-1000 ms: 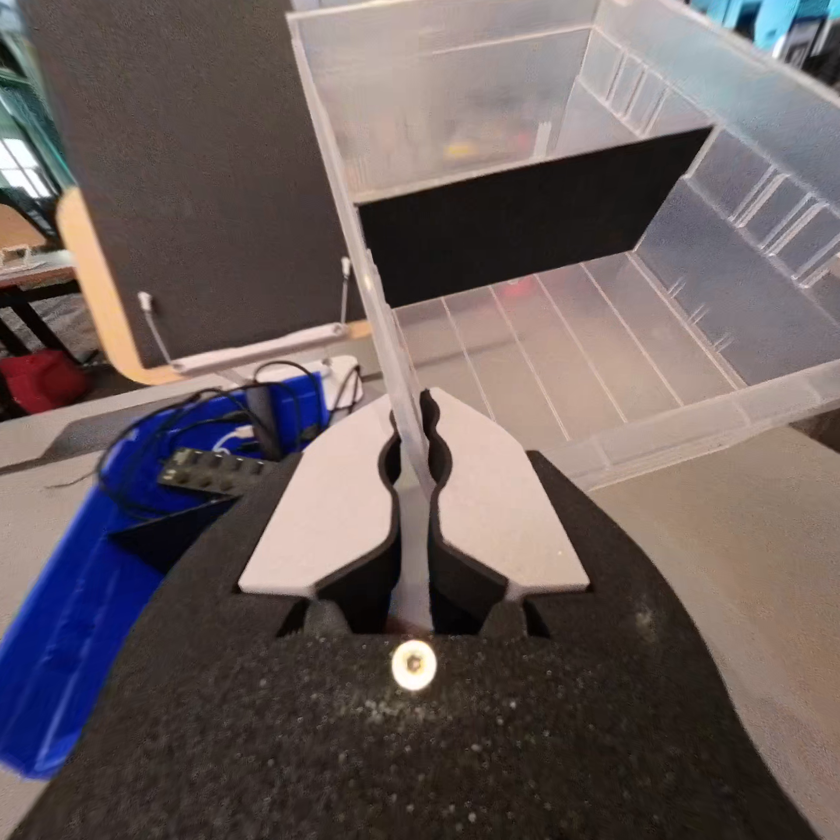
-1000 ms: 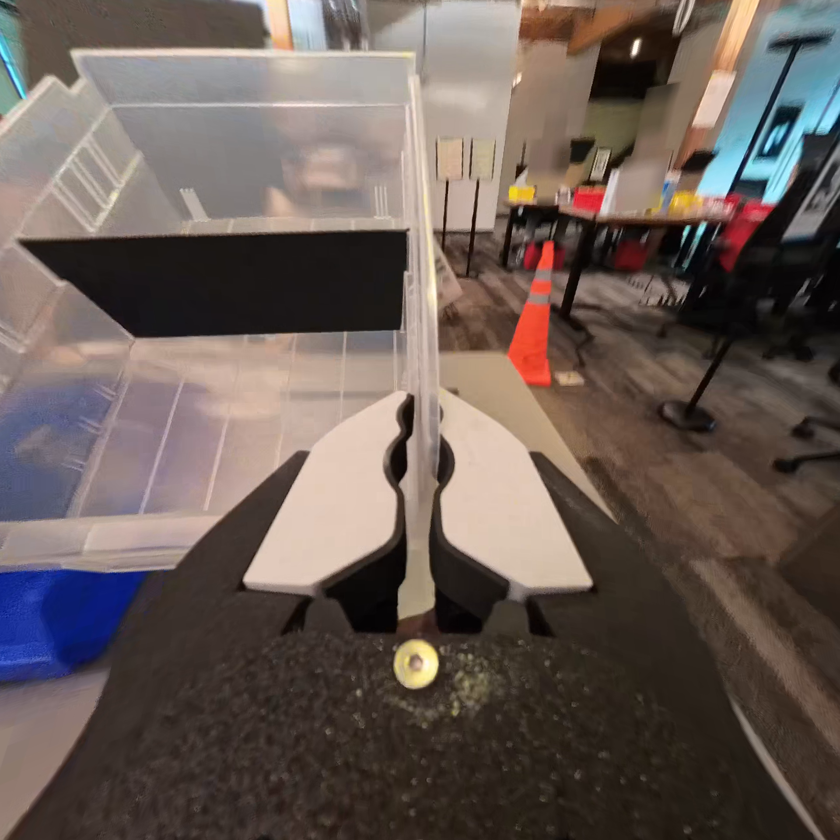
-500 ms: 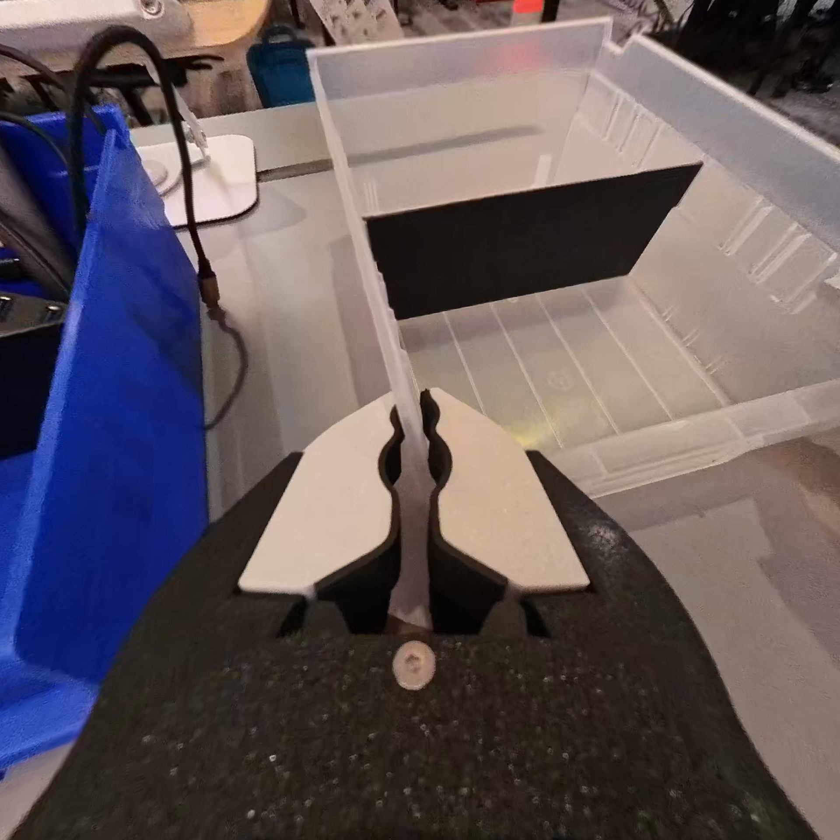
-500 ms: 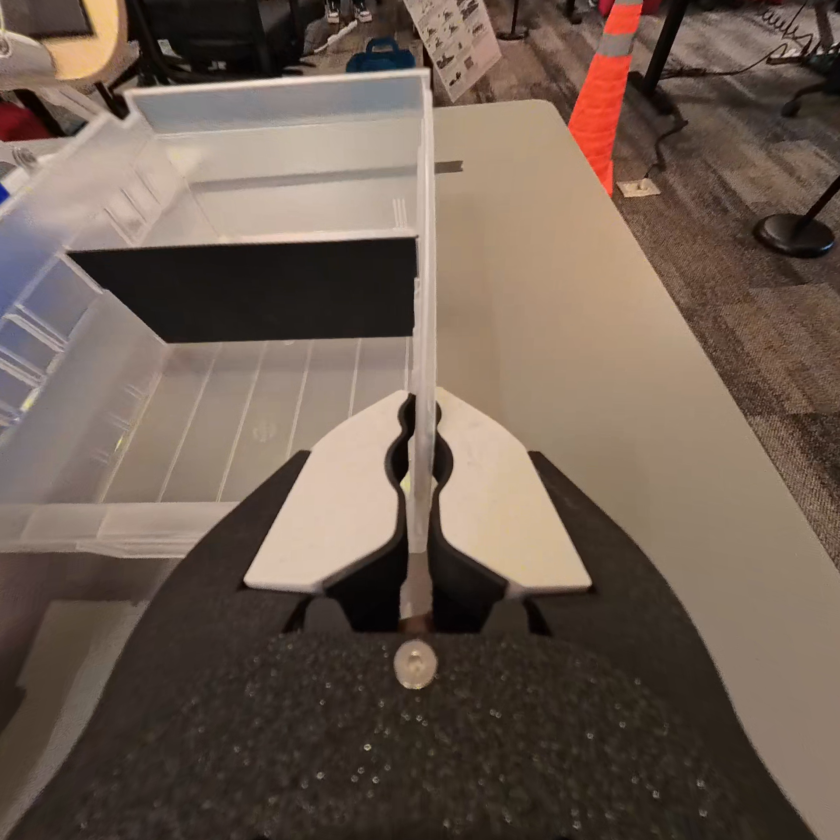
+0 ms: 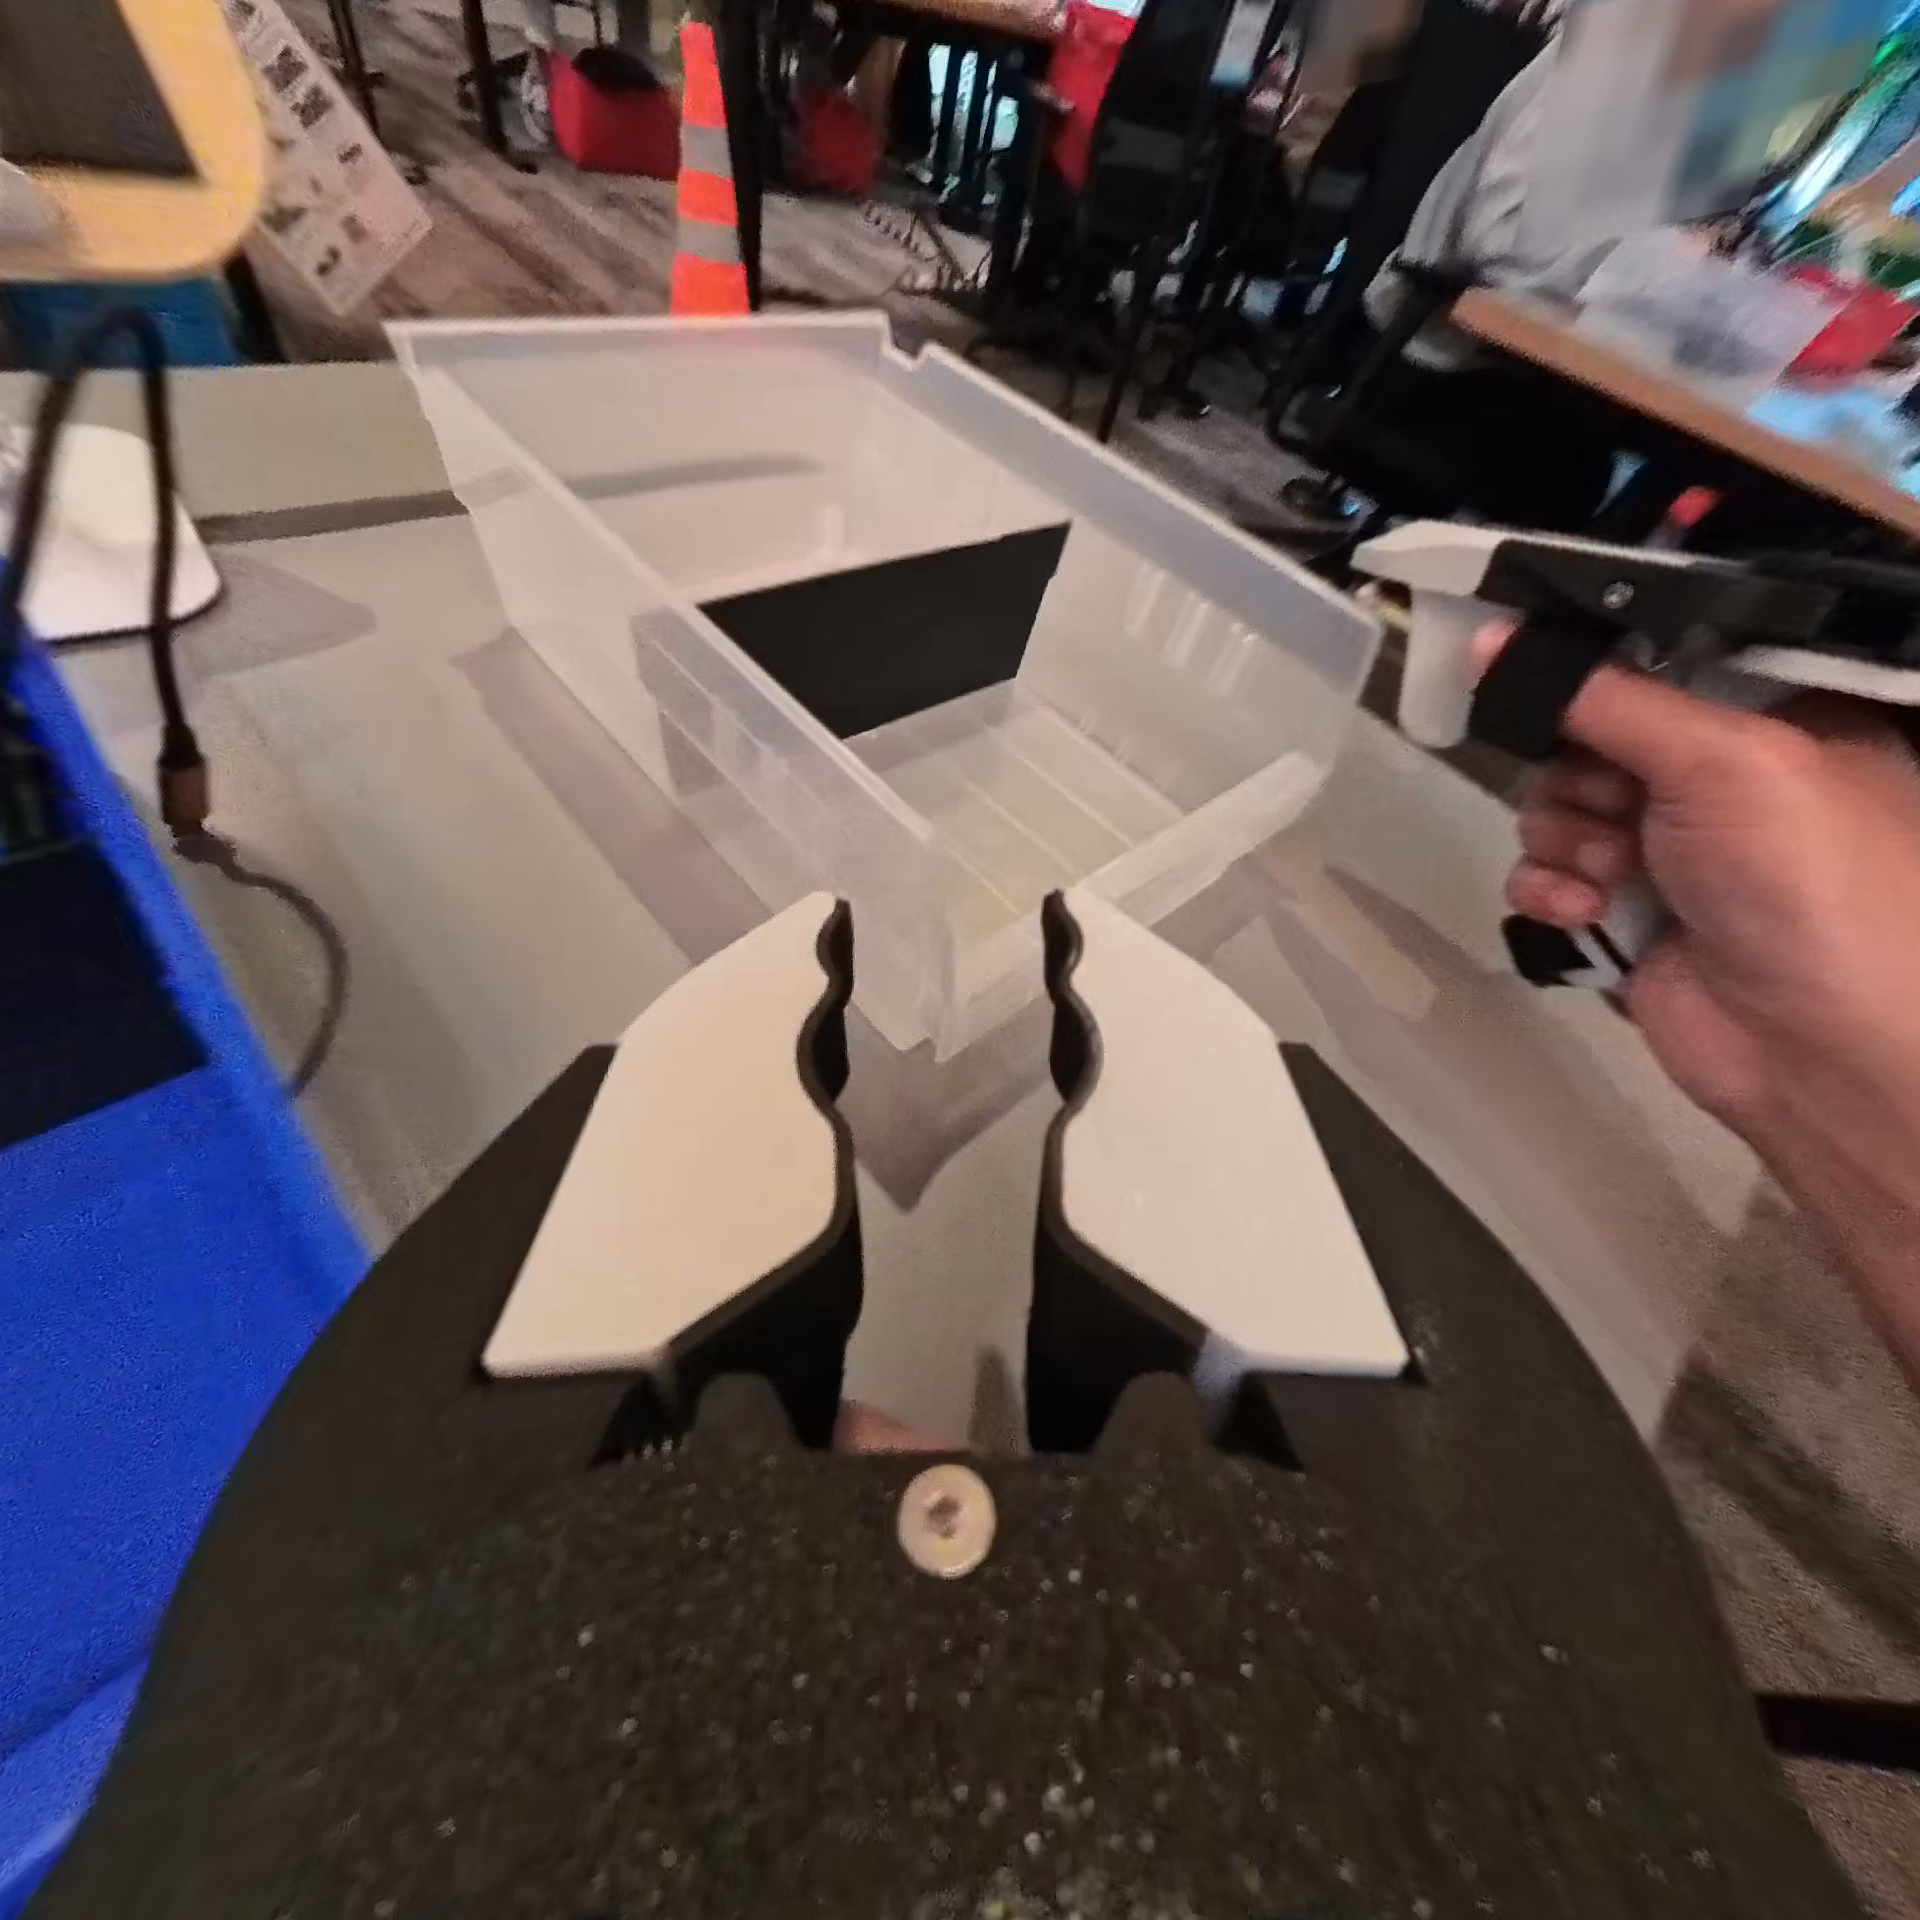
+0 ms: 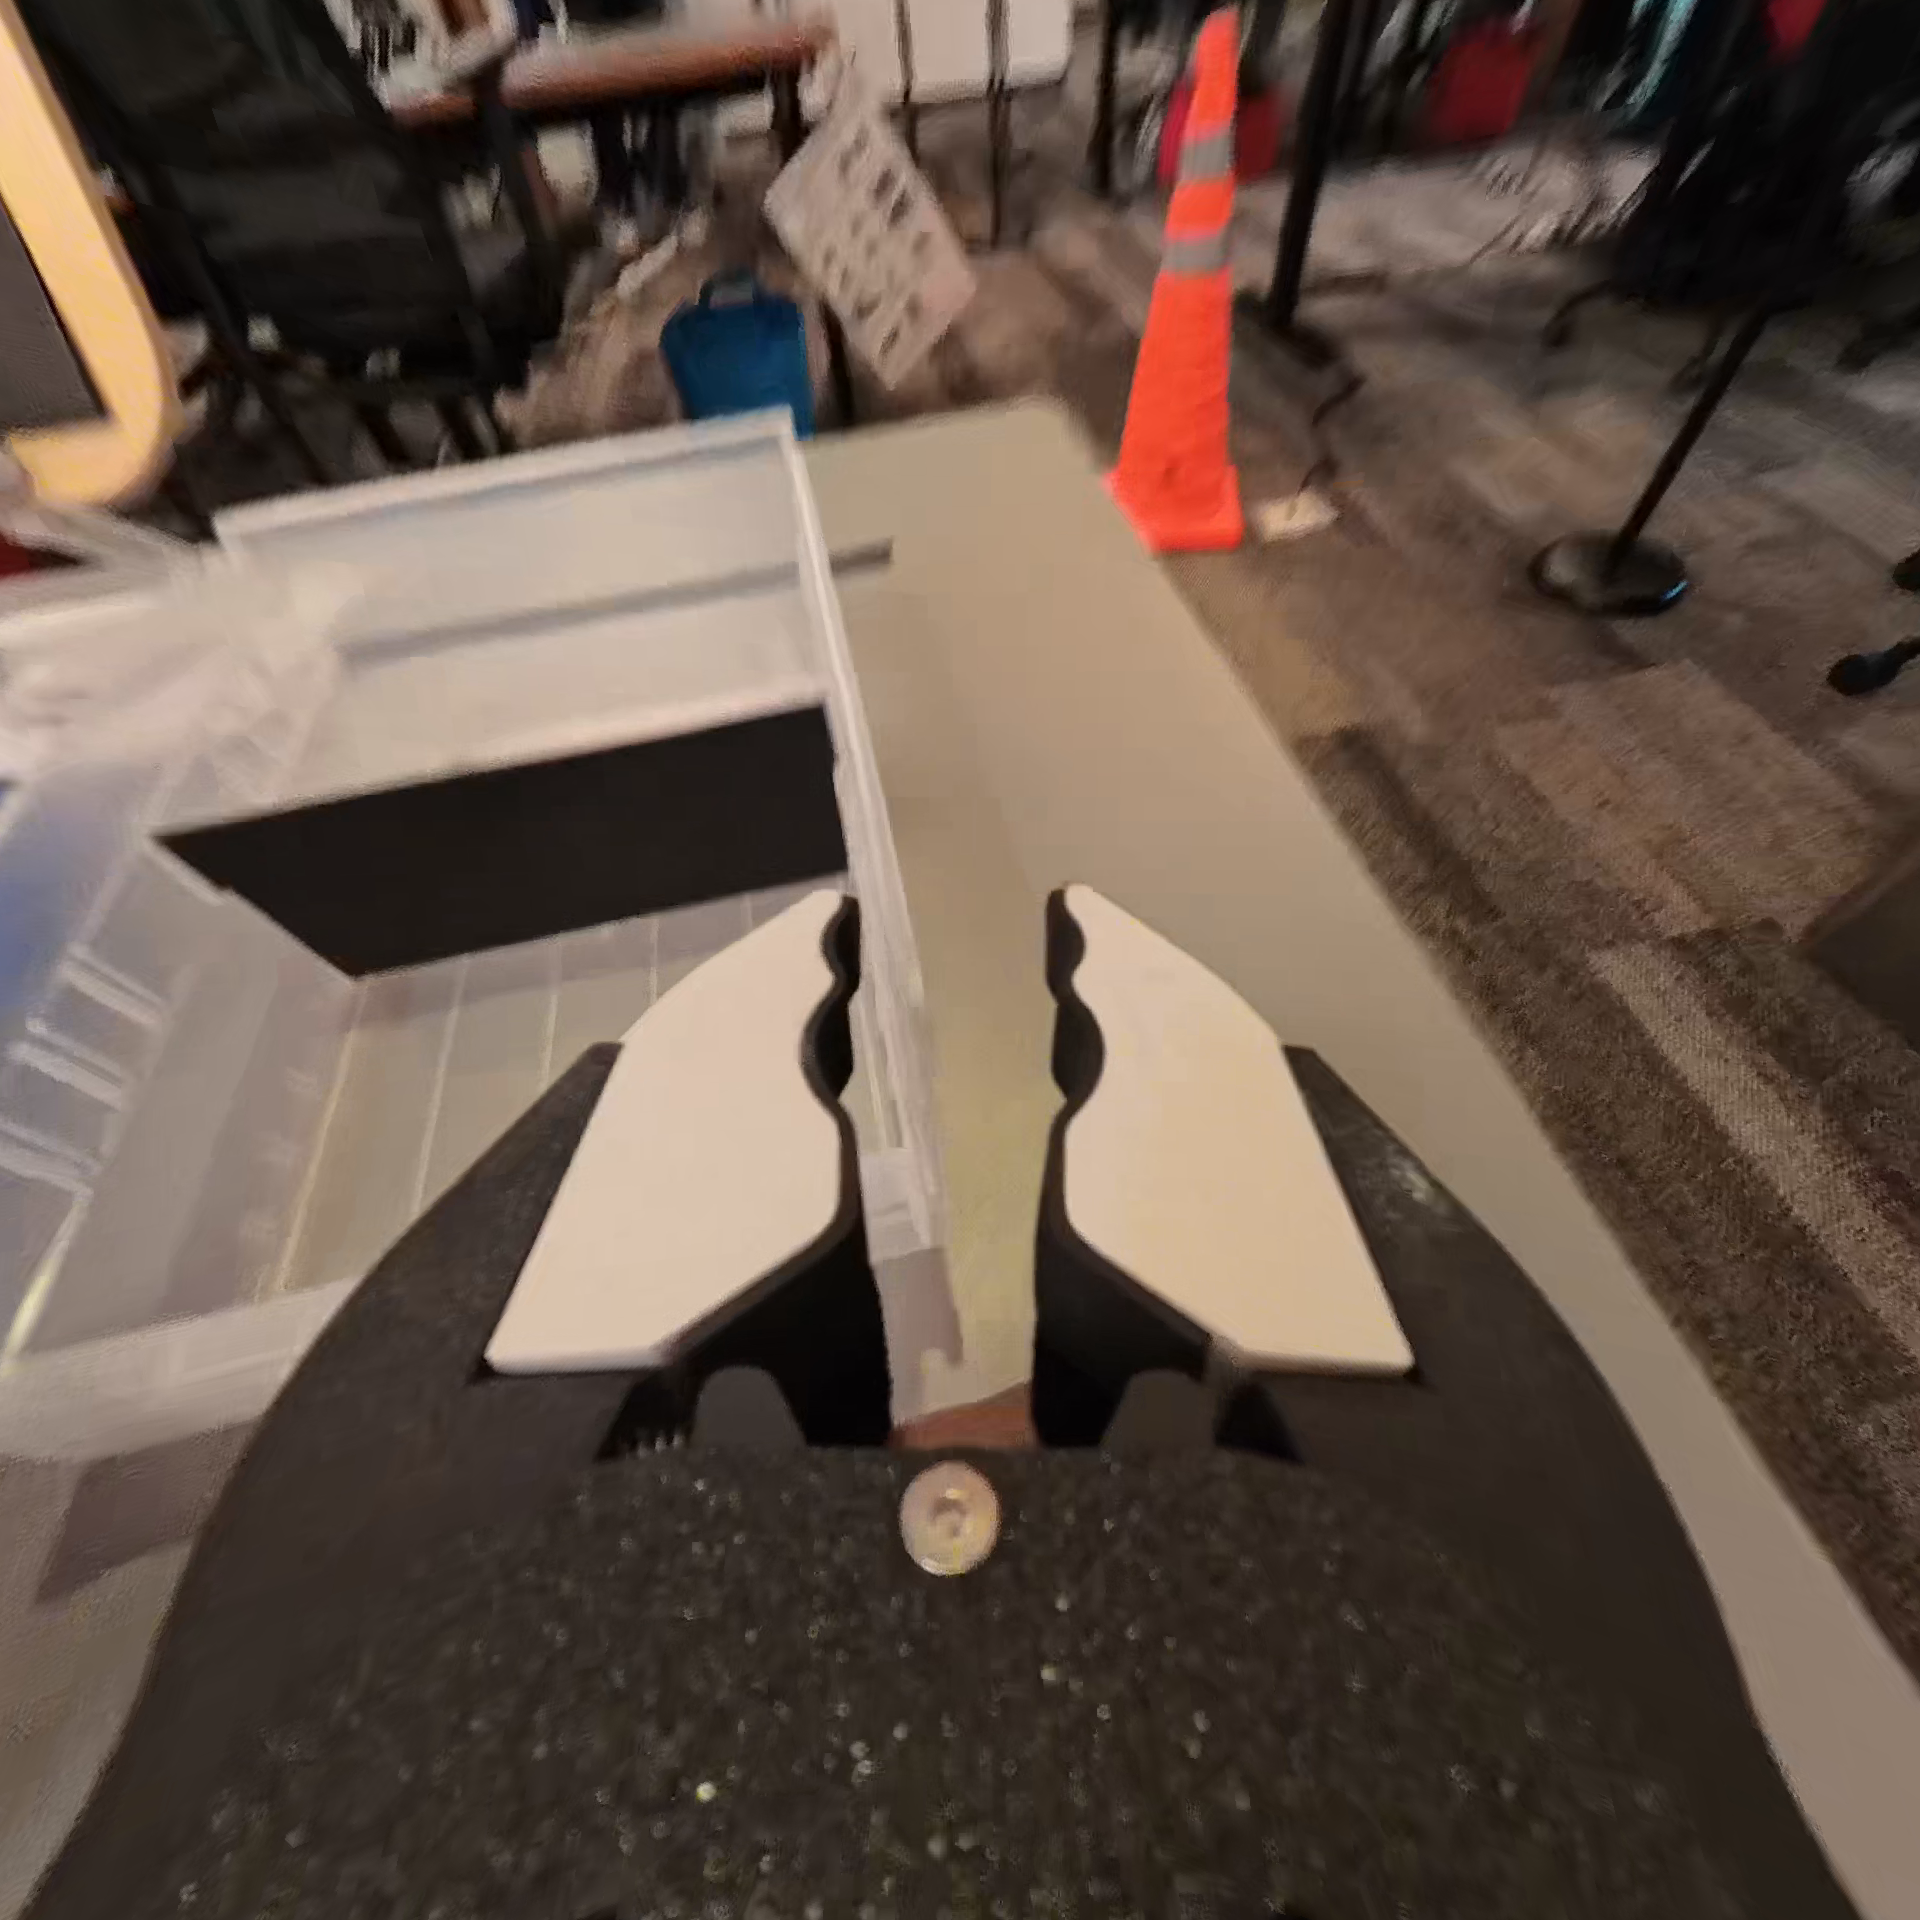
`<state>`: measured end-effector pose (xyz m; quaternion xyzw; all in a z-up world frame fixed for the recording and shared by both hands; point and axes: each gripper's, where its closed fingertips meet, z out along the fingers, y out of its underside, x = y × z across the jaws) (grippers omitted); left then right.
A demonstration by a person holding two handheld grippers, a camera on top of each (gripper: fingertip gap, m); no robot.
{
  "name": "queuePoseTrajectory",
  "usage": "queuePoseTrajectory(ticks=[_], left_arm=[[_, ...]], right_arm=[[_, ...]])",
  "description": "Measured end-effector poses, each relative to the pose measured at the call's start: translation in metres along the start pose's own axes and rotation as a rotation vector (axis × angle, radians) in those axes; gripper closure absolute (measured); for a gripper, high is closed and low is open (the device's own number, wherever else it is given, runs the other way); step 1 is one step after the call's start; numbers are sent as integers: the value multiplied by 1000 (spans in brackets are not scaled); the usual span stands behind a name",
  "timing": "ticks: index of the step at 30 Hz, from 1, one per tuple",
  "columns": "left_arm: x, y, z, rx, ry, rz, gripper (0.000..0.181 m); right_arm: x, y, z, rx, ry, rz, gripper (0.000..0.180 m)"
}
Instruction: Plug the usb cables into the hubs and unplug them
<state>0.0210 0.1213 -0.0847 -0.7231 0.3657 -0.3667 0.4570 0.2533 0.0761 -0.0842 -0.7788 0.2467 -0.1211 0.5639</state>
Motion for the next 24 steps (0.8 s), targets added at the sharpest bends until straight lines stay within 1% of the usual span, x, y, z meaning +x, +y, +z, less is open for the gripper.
queuePoseTrajectory(ticks=[1, 3, 4, 6, 8, 9, 10, 11, 12, 13, 15, 16, 17, 18, 20, 21, 22, 23, 24], left_arm=[[-4, -9, -21, 35, 31, -29, 146], [-25, -31, -66, 111, 38, -57, 146], [-45, -41, -90, 153, -5, -45, 146], [-94, -54, -136, 221, -157, 18, 146], [-151, -49, -174, 218, -349, 87, 145], [-177, -41, -188, 181, -422, 95, 140], [-199, -30, -197, 130, -465, 80, 131], [-214, -18, -202, 81, -478, 47, 121], [-224, -6, -202, 44, -471, 20, 113], [-231, 6, -200, 17, -464, -1, 108], [-236, 24, -191, -4, -433, -34, 110], [-235, 31, -186, -17, -404, -52, 115], [-233, 34, -180, -33, -374, -53, 127], [-233, 37, -176, -51, -363, -41, 140], [-241, 47, -169, -109, -397, 7, 154], [-246, 51, -168, -132, -427, 35, 163], [-250, 52, -170, -140, -448, 24, 171], [-254, 52, -173, -153, -467, 19, 173], [-258, 52, -176, -163, -483, 24, 175]], right_arm=[[-2, -16, -11, 67, 25, -16, 142], [-23, -42, -34, 178, 15, -88, 142], [-43, -51, -43, 206, -26, -123, 142], [-104, -54, -57, 206, -195, -176, 142], [-177, -42, -72, 178, -409, -208, 142], [-214, -28, -79, 152, -517, -206, 142], [-249, -10, -86, 111, -627, -181, 142], [-278, 10, -90, 57, -706, -147, 137], [-299, 29, -90, 13, -727, -129, 131], [-311, 43, -86, -8, -699, -129, 125], [-322, 63, -74, -25, -580, -190, 118], [-326, 71, -70, -32, -526, -230, 117], [-330, 77, -66, -38, -481, -267, 118], [-333, 83, -63, -48, -440, -298, 123], [-339, 97, -57, -99, -395, -327, 138], [-339, 101, -54, -113, -349, -320, 151], [-335, 99, -51, -102, -290, -312, 161], [-333, 99, -51, -122, -264, -282, 172], [-336, 99, -54, -139, -269, -243, 175]])
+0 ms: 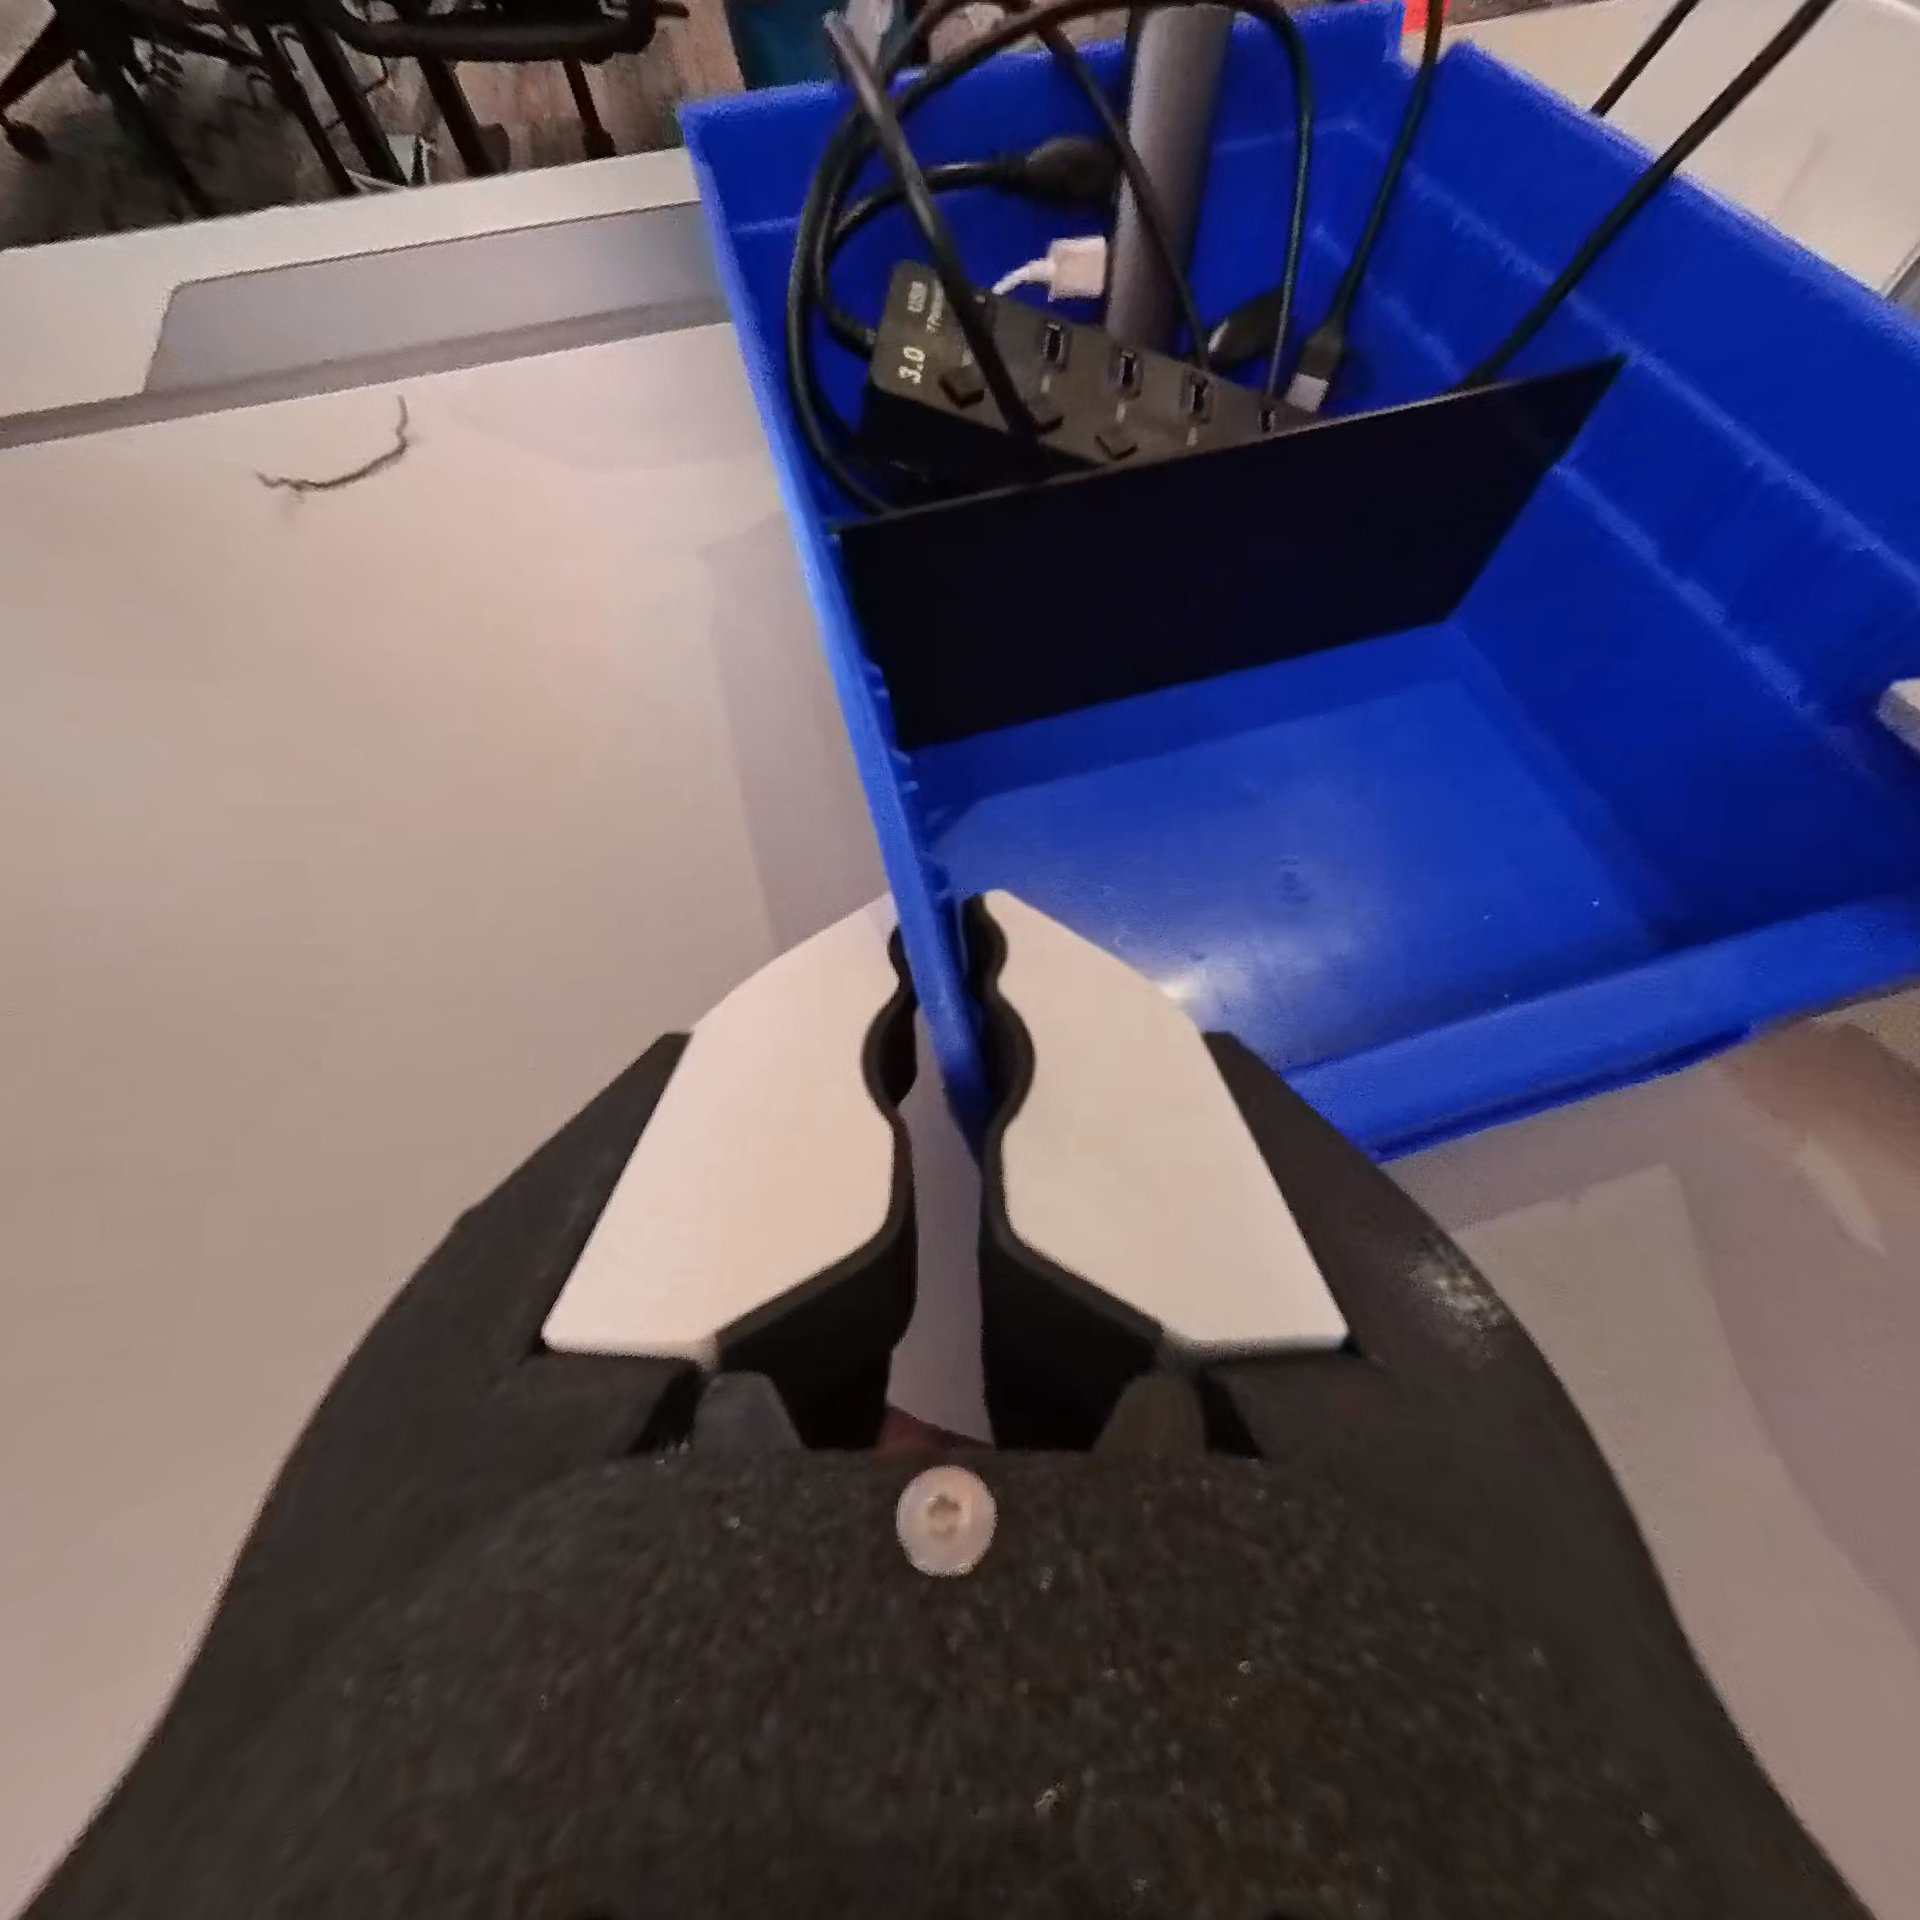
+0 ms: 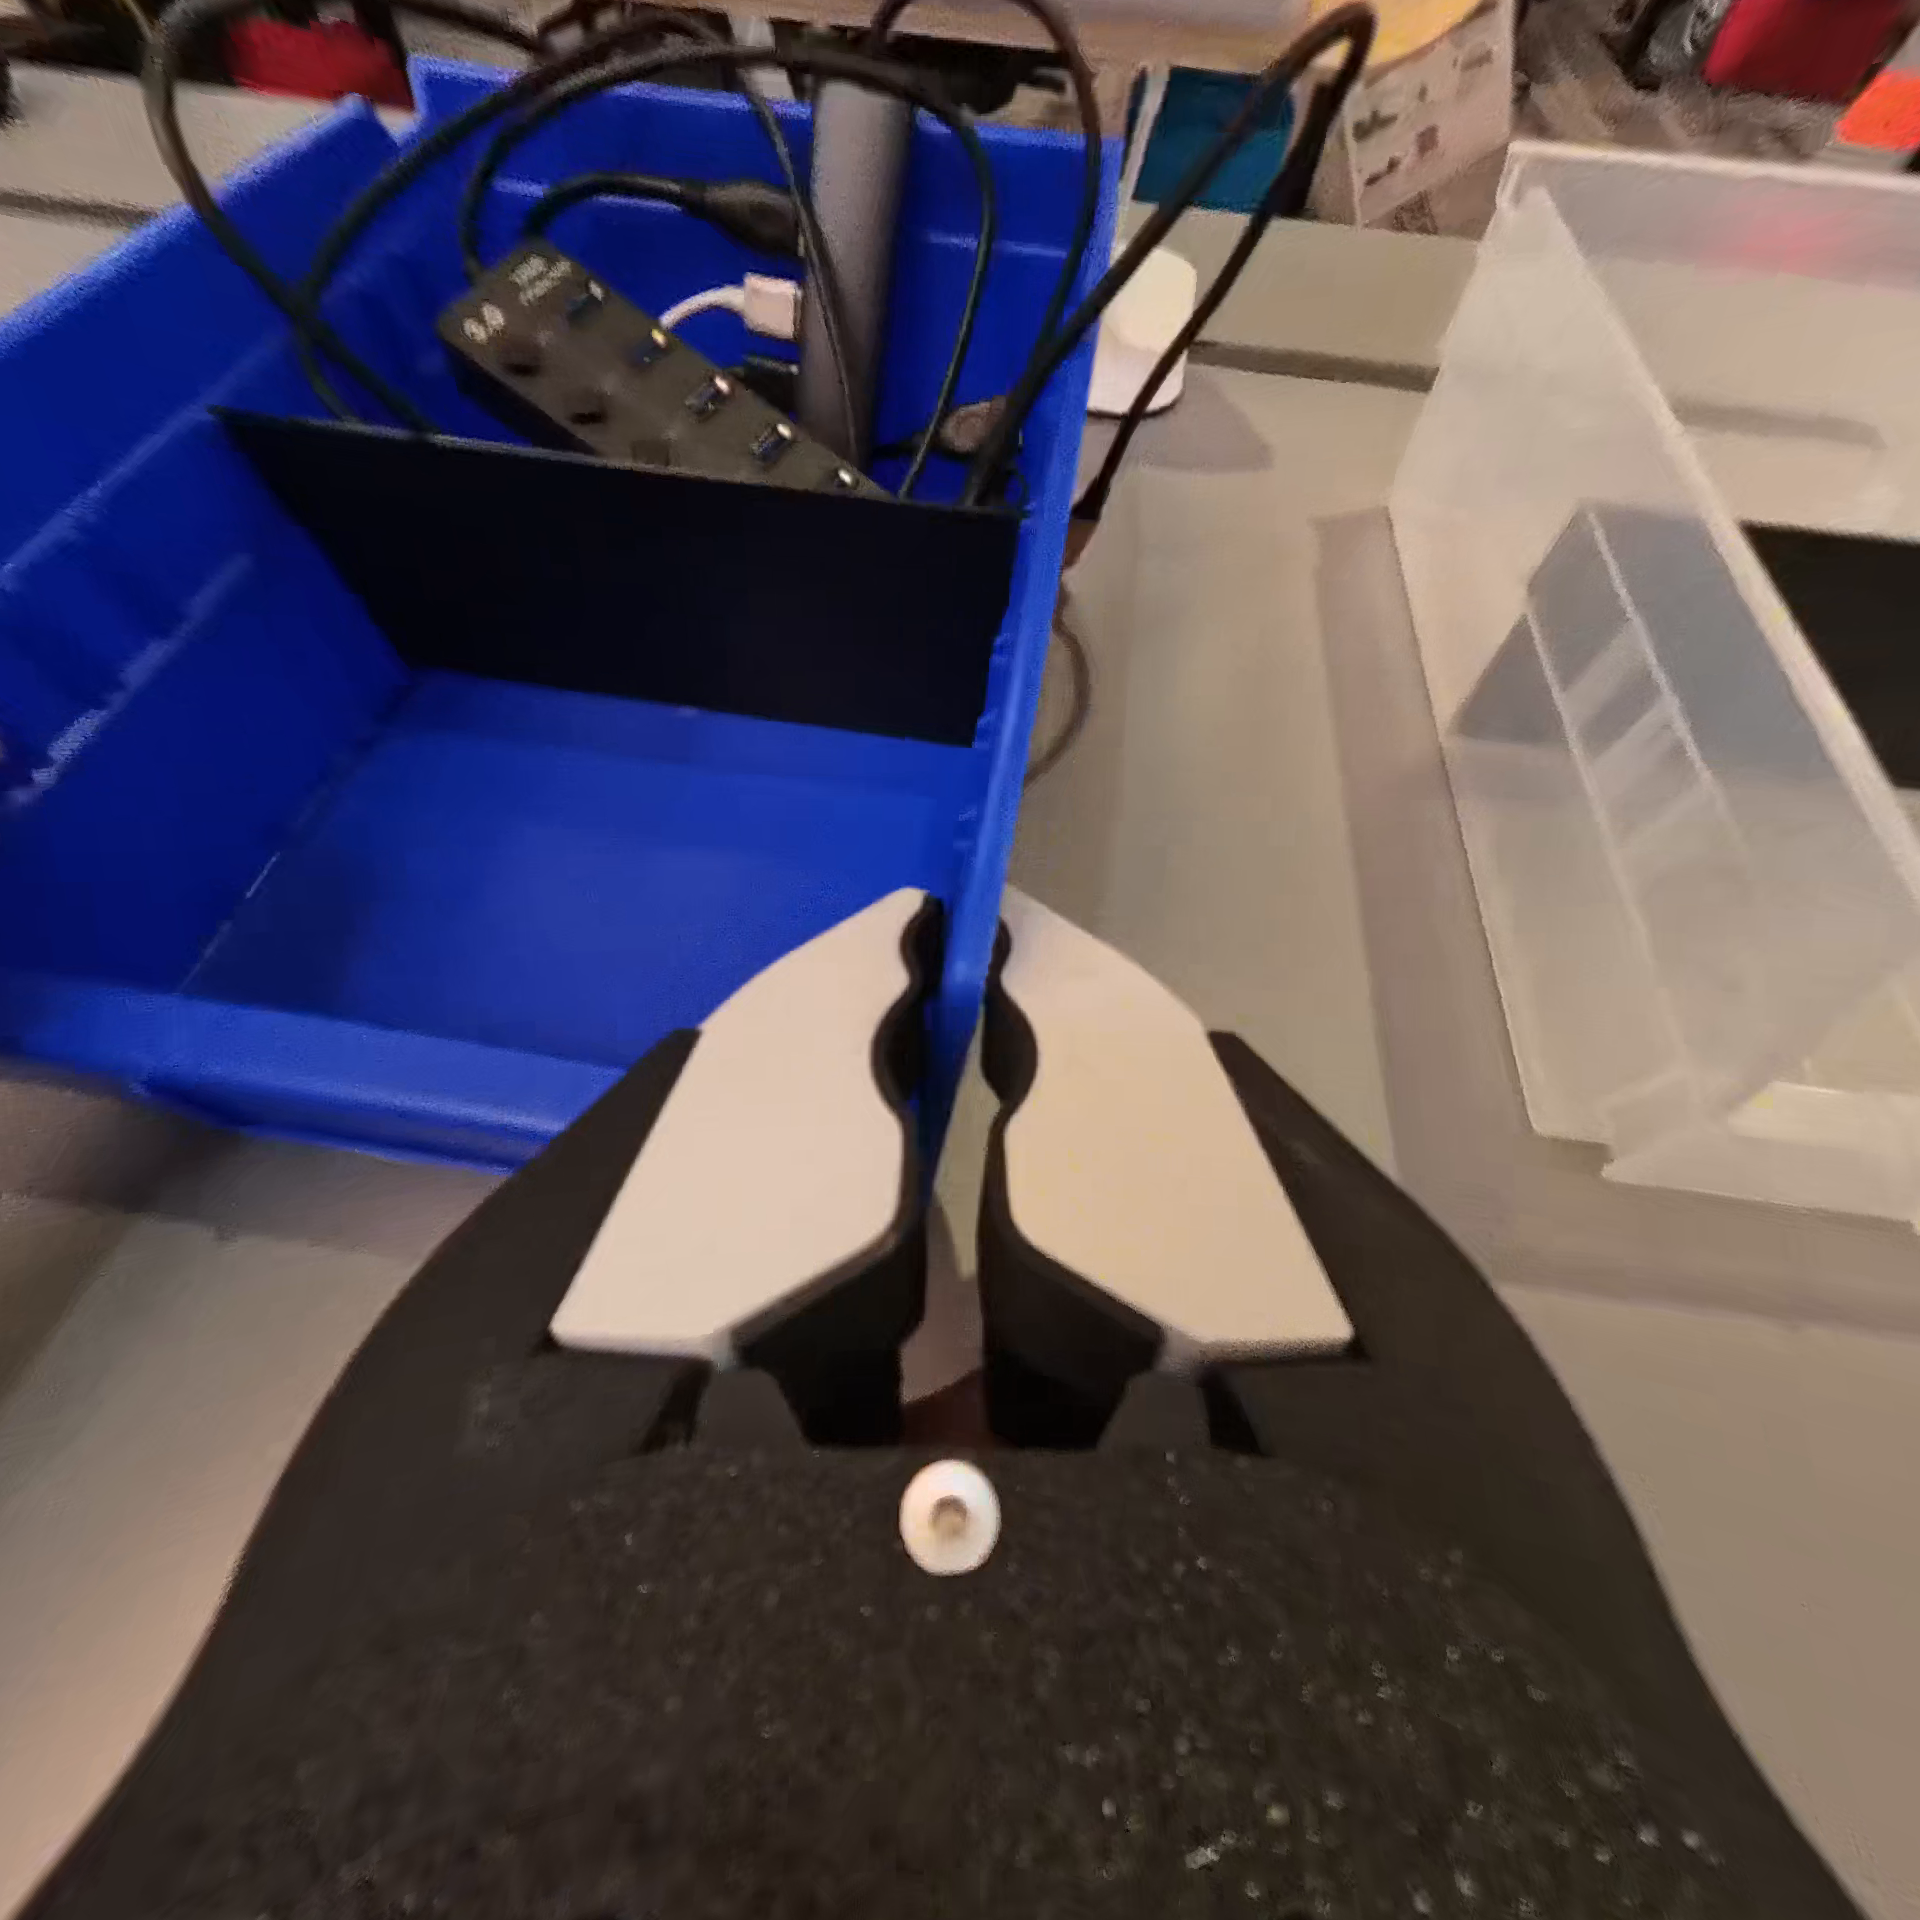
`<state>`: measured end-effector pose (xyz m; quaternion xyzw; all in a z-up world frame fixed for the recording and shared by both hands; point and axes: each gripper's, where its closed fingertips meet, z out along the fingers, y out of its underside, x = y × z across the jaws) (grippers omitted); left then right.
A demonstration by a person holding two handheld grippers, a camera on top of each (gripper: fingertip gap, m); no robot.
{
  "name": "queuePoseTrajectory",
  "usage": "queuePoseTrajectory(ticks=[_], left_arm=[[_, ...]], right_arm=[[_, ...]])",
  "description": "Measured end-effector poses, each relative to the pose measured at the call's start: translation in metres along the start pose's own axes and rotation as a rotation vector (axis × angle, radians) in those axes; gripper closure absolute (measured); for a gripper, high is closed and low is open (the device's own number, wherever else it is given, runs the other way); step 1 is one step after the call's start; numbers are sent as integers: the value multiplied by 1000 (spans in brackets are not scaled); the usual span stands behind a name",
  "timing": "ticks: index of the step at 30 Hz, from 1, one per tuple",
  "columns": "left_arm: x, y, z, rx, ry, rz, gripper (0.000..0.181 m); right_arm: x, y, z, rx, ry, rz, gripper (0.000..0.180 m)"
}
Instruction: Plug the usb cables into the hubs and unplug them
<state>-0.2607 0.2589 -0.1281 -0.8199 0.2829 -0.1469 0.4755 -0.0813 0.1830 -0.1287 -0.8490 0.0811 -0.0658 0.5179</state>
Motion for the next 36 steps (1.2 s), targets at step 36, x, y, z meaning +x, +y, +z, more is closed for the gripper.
queuePoseTrajectory(ticks=[36], left_arm=[[-241, 18, -83, 170, -176, -207, 154]], right_arm=[[-161, -4, -53, 13, -632, -330, 146]])
